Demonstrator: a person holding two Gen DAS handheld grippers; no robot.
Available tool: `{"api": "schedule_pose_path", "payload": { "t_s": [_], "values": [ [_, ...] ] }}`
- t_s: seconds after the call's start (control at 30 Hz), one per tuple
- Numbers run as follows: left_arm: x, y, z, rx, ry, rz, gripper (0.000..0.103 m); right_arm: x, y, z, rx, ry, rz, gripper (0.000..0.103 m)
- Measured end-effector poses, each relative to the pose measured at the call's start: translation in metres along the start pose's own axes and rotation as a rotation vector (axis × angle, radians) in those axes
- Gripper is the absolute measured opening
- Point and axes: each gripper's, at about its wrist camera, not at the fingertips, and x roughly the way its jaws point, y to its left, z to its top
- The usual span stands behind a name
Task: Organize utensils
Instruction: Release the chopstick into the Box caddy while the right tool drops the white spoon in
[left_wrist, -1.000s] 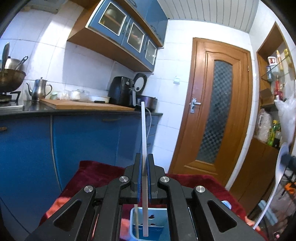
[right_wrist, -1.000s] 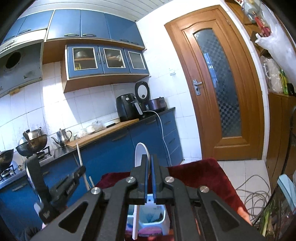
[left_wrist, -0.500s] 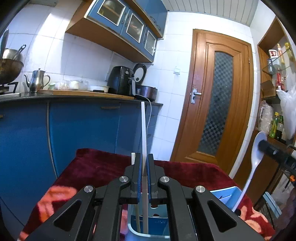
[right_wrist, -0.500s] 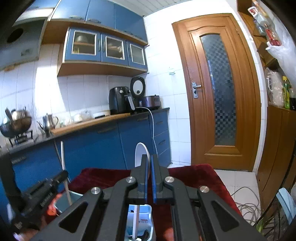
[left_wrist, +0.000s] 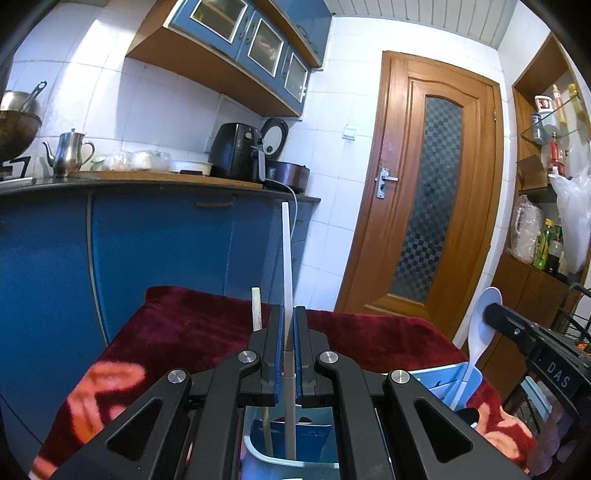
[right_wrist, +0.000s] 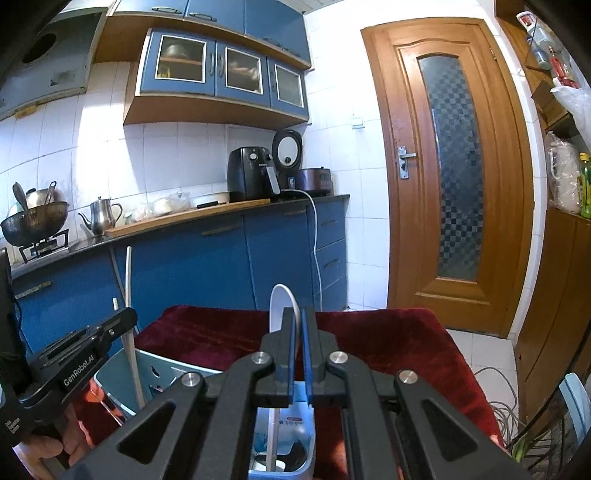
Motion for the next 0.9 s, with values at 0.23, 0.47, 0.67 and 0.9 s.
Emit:
{"api": "schedule_pose_path", "payload": {
  "t_s": [0.23,0.47,0.67,0.9],
  "values": [
    [0.005,-0.003,0.000,0.009,0.029,-0.004,0.008,0.007,-0.003,-0.004,0.033,0.035,0.026,0.007],
    [-0.002,-0.002,0.006,-0.011,0.051,-0.021,0.016,-0.001,-0.005,0.000,0.065,0.019,0.054,0.015],
    [-0.022,-0.015,0.016,0.029,0.061,-0.048,0.016,-0.022,-0.003,0.008,0.082,0.002,0.058,0.018],
    [-0.053,-0.026,0.030,0.034,0.085,-0.087,0.016,-0.053,-0.004,0.014,0.124,0.023,0.053,0.018]
  ]
}}
